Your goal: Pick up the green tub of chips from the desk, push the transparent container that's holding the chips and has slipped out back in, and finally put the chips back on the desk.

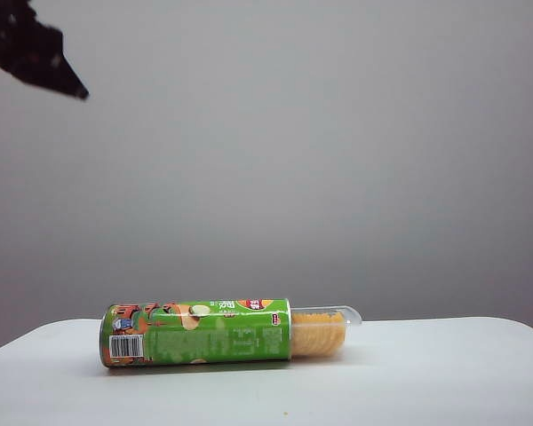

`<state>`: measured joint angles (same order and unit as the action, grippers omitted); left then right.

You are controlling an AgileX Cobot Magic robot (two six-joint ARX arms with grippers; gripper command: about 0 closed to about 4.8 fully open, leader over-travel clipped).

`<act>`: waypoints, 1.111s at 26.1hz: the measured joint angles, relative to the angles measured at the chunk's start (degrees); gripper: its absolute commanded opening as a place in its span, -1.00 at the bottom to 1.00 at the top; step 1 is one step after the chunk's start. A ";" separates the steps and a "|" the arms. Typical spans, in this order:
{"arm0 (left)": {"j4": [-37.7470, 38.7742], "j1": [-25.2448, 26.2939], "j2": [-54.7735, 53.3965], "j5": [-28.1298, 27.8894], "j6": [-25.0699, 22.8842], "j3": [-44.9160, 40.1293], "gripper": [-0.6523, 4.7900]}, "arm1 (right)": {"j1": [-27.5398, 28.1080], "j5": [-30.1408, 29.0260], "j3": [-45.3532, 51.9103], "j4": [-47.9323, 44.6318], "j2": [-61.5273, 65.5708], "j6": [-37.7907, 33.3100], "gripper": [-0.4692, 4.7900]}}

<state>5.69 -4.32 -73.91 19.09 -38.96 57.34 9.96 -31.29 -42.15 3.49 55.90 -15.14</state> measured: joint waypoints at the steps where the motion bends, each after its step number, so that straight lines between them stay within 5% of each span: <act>1: 1.38 0.00 -0.90 0.00 -1.22 0.70 -0.27 | 0.26 -1.90 -1.66 0.00 2.69 0.04 -0.84; 8: 10.95 0.00 -10.60 0.90 -7.19 7.06 0.07 | 0.52 -12.00 -13.75 0.17 21.07 0.92 -0.84; 16: 23.02 -1.42 -21.62 11.54 -12.26 13.66 0.96 | 0.46 -16.55 -23.89 0.85 38.25 4.79 -0.84; 20: 27.93 -3.10 -30.29 10.43 -14.08 18.93 1.00 | 0.39 -20.35 -27.06 1.38 45.37 4.85 -0.84; 23: 27.98 -5.57 -34.62 4.26 -15.23 21.79 1.00 | 0.39 -21.09 -27.47 1.07 47.89 5.09 -0.84; 29: 27.80 -8.70 -37.99 0.13 -22.40 22.73 1.00 | 0.42 -22.49 -27.47 1.36 50.75 6.67 -0.84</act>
<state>33.50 -13.02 -111.90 19.22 -61.36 80.07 10.37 -53.78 -69.63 4.84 106.65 -8.47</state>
